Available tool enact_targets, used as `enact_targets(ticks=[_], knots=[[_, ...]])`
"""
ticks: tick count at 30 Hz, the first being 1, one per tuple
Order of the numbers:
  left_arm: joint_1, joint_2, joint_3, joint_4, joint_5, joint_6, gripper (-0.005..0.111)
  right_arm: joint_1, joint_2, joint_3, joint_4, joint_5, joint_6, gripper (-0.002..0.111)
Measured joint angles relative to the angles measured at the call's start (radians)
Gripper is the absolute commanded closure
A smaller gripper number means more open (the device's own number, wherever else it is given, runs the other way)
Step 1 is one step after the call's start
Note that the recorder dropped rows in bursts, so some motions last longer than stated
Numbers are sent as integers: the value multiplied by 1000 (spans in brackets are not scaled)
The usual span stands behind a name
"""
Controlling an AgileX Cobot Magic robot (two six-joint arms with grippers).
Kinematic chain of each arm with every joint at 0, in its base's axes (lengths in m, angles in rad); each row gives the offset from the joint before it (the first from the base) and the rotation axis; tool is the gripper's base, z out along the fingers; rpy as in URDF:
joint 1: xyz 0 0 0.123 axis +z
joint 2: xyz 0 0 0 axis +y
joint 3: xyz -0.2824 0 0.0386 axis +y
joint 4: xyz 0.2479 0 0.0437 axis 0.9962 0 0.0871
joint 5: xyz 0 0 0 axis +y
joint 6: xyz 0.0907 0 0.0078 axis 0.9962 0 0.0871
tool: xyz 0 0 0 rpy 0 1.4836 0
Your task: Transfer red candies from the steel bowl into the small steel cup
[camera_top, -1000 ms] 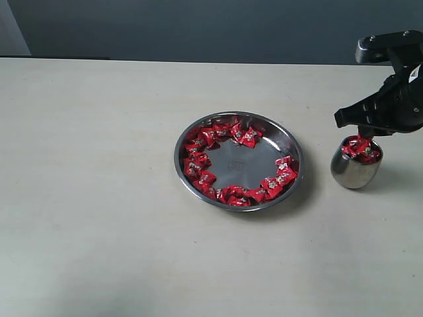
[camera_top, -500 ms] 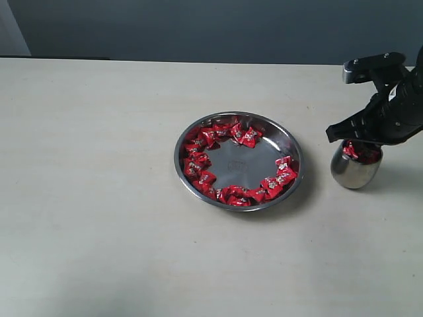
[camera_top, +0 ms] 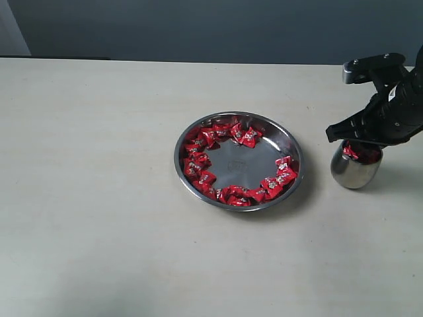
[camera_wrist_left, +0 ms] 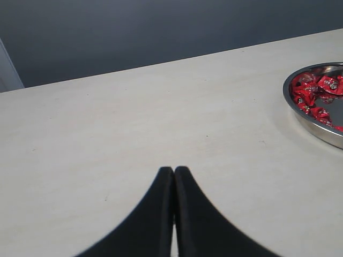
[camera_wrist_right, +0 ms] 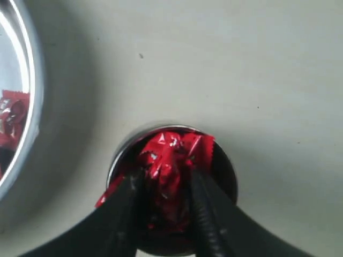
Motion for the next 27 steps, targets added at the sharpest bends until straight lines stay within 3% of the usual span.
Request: enact_targets(ticks=[9,11,14,17,20,27], knots=[[0,0,0,0,0,0,106,0,-117,1,-2,13,15,78],[0,0,0,0,0,0,106,0,-151,1,32,4,15,86],[0,0,0,0,0,0,106,4,-191,1,177,-32,-25,108],[0,0,0,0,0,0,106,33,-219,2,347,-82,-156,108],[0,0,0,0,0,0,106,125,-225,2,588,-175,-320,108],[0,0,0,0,0,0,106,191,-242,2,601,-187,-354,108]])
